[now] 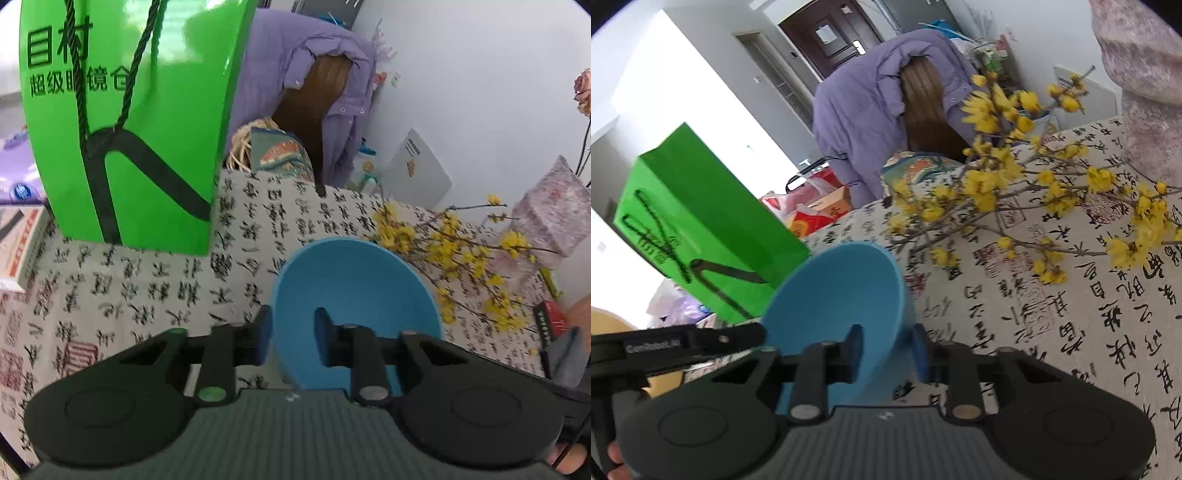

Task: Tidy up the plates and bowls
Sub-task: 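Close both grippers on the rim of the light-blue bowl, then lift the blue bowl and carry it over the other blue bowls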

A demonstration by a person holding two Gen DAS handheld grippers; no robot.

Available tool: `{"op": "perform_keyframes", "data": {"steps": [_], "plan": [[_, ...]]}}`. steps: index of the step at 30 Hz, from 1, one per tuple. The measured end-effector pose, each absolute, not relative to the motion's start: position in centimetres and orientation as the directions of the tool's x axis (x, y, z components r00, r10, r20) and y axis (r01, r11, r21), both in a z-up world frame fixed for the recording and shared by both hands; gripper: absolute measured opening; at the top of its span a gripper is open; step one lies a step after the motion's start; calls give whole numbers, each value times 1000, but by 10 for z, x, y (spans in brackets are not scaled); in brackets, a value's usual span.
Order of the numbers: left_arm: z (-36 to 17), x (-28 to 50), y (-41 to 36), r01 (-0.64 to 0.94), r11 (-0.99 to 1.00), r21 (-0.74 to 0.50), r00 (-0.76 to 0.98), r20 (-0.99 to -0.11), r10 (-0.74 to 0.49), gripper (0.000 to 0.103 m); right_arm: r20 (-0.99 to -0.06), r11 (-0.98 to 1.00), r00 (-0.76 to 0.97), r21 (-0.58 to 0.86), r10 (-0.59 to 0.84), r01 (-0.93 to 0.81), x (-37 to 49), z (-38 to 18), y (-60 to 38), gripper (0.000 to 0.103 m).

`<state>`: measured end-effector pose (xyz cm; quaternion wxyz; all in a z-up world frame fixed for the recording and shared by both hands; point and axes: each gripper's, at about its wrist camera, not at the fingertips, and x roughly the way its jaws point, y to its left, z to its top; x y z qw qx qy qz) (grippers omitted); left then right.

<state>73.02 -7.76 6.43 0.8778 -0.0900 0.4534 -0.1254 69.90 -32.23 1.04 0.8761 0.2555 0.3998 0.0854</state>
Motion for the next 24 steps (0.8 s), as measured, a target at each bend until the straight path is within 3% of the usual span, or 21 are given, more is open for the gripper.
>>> {"op": "perform_keyframes", "data": {"steps": [6, 11, 15, 20, 21, 23, 24], "plan": [[65, 726, -75, 147, 947, -286, 550, -772, -319, 1, -659, 856, 669, 513, 343, 67, 701, 11, -326, 18], [82, 706, -88, 246, 912, -328, 552, -726, -410, 1, -633, 851, 671, 525, 387, 4, 688, 29, -315, 14], [92, 694, -87, 209, 941, -266, 606, -720, -338, 2, -653, 894, 675, 448, 343, -20, 675, 40, -300, 13], [86, 698, -71, 154, 978, -139, 627, -751, -206, 5, -691, 883, 645, 467, 326, 54, 676, 20, -317, 7], [82, 702, -68, 146, 980, -139, 620, -759, -200, 6, -692, 875, 644, 479, 327, 70, 677, 16, -322, 7], [72, 710, -63, 140, 979, -149, 591, -781, -203, 27, -693, 863, 641, 497, 329, 93, 679, 7, -331, 5], [68, 713, -63, 132, 979, -157, 581, -788, -205, 49, -694, 861, 641, 499, 327, 101, 679, 3, -333, 5]]}}
